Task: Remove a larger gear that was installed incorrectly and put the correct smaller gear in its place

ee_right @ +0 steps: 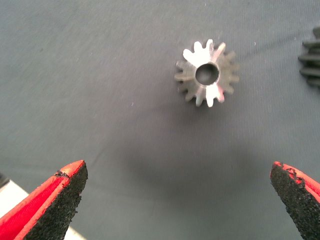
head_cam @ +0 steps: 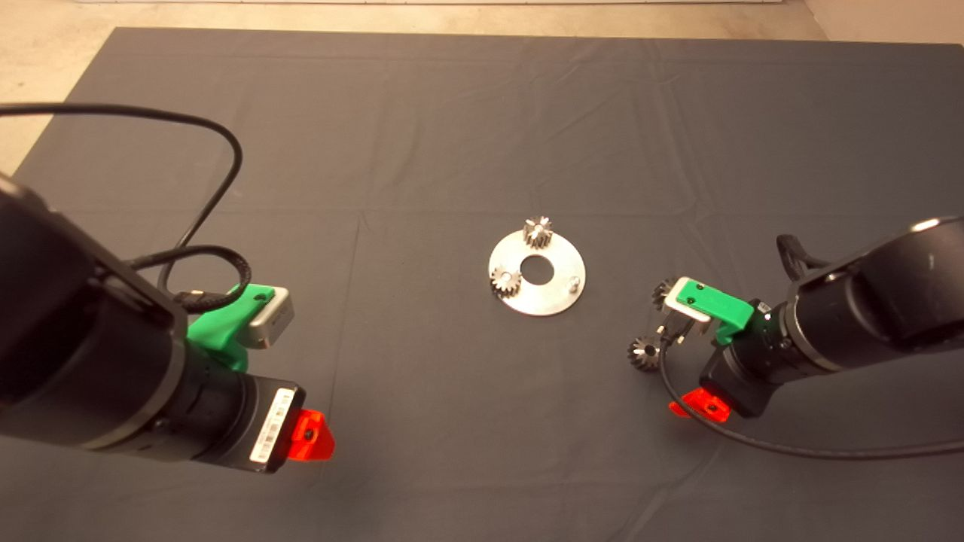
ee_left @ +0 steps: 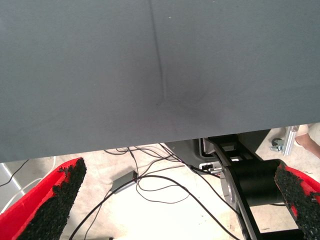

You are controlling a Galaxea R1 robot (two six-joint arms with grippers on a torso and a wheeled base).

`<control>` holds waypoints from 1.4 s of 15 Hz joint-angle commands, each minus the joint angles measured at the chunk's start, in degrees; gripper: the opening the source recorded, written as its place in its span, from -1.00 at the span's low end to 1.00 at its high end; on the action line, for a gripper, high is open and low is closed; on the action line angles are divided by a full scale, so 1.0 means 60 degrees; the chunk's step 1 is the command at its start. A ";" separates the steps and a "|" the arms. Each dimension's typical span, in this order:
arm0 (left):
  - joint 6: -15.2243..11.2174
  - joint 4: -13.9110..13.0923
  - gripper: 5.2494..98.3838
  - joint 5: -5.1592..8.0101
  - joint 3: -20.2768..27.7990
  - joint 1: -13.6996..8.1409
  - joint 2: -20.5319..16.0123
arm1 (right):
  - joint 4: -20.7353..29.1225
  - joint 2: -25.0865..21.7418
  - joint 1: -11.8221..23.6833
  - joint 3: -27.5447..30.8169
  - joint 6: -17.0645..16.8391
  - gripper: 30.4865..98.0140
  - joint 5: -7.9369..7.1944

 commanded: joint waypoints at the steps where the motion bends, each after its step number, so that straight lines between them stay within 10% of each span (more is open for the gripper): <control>1: -0.0022 -0.0205 0.99 0.1266 0.0143 -0.0062 -0.0046 | -0.1590 -0.0045 -0.0767 0.0242 0.0117 0.97 0.0017; 13: -0.0035 -0.0205 0.99 0.1266 0.0143 -0.0003 -0.0046 | -0.2281 0.0071 -0.0781 -0.0333 0.0192 0.97 0.0104; 21: -0.0022 -0.0220 0.99 0.1266 0.0143 -0.0003 -0.0046 | -0.2281 0.0298 -0.0840 -0.1018 0.0192 0.97 0.0808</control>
